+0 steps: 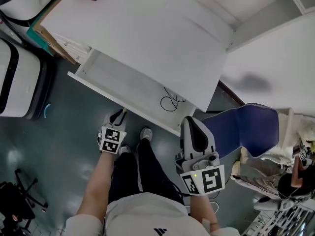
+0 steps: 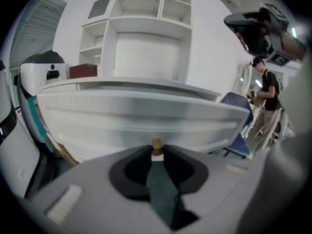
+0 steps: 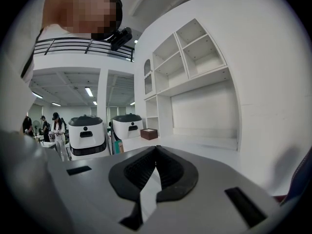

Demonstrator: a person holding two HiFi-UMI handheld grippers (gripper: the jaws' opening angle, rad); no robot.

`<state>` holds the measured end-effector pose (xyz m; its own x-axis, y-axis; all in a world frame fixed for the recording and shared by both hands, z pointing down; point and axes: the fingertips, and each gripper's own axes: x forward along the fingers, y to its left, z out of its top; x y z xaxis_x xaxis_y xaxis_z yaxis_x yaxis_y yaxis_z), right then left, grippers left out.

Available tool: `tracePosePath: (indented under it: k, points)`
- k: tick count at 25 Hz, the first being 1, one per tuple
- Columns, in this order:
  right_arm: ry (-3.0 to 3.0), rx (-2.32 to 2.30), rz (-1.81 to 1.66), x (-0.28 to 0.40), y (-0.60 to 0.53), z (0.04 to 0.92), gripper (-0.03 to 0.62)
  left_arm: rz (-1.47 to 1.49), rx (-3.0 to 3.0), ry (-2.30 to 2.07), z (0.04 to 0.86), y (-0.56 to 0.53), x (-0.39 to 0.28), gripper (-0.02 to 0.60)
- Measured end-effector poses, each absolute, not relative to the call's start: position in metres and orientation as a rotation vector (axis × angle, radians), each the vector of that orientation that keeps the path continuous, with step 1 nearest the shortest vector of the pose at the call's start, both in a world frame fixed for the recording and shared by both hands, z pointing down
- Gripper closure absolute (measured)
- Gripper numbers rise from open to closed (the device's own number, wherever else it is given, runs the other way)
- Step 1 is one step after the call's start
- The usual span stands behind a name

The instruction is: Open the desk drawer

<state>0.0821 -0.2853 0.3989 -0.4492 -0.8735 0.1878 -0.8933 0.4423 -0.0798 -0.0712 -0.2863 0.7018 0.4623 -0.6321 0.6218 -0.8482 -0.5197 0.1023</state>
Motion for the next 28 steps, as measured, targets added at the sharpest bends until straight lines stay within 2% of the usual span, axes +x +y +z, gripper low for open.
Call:
tracePosePath:
  k: [28]
  points:
    - [-2.553, 1.639, 0.191, 0.053, -0.238, 0.38, 0.592, 0.749, 2.372, -1.148, 0.698, -0.243, -0.093, 0.497]
